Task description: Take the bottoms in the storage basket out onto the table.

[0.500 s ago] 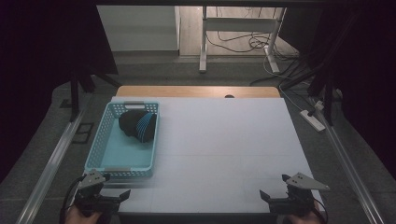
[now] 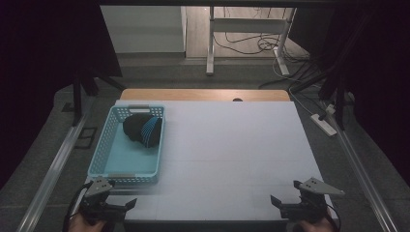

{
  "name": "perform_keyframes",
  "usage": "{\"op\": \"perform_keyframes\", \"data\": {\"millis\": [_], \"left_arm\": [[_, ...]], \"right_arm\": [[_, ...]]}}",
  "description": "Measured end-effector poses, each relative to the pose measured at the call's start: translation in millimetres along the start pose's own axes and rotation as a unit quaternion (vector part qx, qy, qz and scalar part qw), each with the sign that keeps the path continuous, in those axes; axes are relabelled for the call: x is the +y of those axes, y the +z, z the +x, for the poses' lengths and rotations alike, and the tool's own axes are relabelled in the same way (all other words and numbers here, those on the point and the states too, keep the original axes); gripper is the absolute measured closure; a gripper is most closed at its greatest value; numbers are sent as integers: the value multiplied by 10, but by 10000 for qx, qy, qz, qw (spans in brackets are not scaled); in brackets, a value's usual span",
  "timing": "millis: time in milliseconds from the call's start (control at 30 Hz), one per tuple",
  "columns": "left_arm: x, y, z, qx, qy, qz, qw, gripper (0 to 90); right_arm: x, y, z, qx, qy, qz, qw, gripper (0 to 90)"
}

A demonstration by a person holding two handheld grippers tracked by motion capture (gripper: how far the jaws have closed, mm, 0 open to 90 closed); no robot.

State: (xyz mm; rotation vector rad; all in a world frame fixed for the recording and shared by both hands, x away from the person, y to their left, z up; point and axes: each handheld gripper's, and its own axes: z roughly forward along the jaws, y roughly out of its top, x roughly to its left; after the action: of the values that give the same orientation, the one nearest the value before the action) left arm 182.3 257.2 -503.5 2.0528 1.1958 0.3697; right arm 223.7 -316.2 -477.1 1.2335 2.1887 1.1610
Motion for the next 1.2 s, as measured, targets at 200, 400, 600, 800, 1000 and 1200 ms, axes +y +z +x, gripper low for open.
{"op": "perform_keyframes", "data": {"millis": [200, 400, 600, 800, 1000, 1200], "left_arm": [[-14, -24, 44, -138, -121, -112, 9998, 0], [-15, -33, 46, -160, -129, -143, 9997, 0], [-7, -52, 41, -121, -112, -216, 9996, 0], [3, -82, 50, -142, -109, -356, 9992, 0], [24, -107, 48, -103, -80, -395, 9991, 0], [47, -112, 52, -180, -13, -434, 9989, 0]], "right_arm": [[6, 14, 4, 44, -30, 47, 10000, 0], [9, 22, 4, 73, -55, 79, 9999, 0], [11, 33, 12, 91, -114, 115, 9998, 0], [14, 40, 21, 79, -145, 158, 9997, 0], [15, 44, 25, 83, -165, 173, 9997, 0], [15, 47, 29, 80, -191, 186, 9996, 0]]}}
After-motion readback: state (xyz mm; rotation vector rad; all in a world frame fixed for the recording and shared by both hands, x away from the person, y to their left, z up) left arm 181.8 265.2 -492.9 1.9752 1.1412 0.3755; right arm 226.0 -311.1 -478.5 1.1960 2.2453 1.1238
